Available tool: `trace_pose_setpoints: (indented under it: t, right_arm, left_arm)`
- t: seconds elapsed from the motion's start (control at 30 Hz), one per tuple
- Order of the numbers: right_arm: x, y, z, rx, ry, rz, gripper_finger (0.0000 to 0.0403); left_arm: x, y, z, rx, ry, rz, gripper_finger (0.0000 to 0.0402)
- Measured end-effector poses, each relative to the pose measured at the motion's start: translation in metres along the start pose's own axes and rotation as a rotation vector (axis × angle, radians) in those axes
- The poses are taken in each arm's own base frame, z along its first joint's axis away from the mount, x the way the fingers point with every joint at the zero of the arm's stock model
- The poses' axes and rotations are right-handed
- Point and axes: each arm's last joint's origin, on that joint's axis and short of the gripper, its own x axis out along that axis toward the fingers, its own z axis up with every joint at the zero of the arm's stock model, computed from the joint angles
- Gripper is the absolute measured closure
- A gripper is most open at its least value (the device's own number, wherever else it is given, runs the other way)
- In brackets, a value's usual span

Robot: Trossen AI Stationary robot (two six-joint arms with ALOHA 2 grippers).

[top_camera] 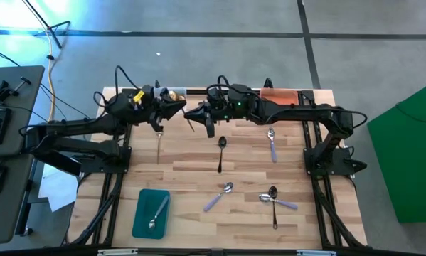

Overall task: Sort silverware by color (type)
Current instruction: Put the bottom gold spoon into the transparent bin

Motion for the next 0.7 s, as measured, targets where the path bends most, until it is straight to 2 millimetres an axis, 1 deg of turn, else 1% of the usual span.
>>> trace_pose_setpoints:
  t: [0.13, 0.23, 0.33, 0.5, 0.6, 0.7]
  right_arm:
    - [0.000, 0.000, 0.000, 0.006, -0.010, -0.024, 0.0377]
    - [0.000, 0.001, 0.001, 0.005, -0.028, -0.061, 0.0351]
    - [0.000, 0.001, 0.000, 0.008, -0.027, -0.073, 0.0328]
    - [-0.004, 0.000, -0.002, 0.018, 0.031, -0.119, 0.0300]
    - [-0.015, 0.003, 0.001, 0.023, 0.082, -0.165, 0.0297]
    - [-0.032, 0.010, 0.007, -0.011, 0.151, -0.200, 0.0308]
  left_arm:
    - [0.000, 0.003, 0.004, -0.005, 0.012, -0.012, 0.0397]
    - [0.001, 0.005, 0.013, 0.006, 0.003, -0.017, 0.0398]
    - [0.002, 0.006, 0.024, 0.022, 0.033, -0.011, 0.0399]
    - [0.003, 0.013, 0.044, 0.078, 0.181, 0.052, 0.0400]
    - [0.000, 0.018, 0.060, 0.120, 0.300, 0.112, 0.0400]
    - [-0.006, 0.027, 0.072, 0.156, 0.449, 0.207, 0.0400]
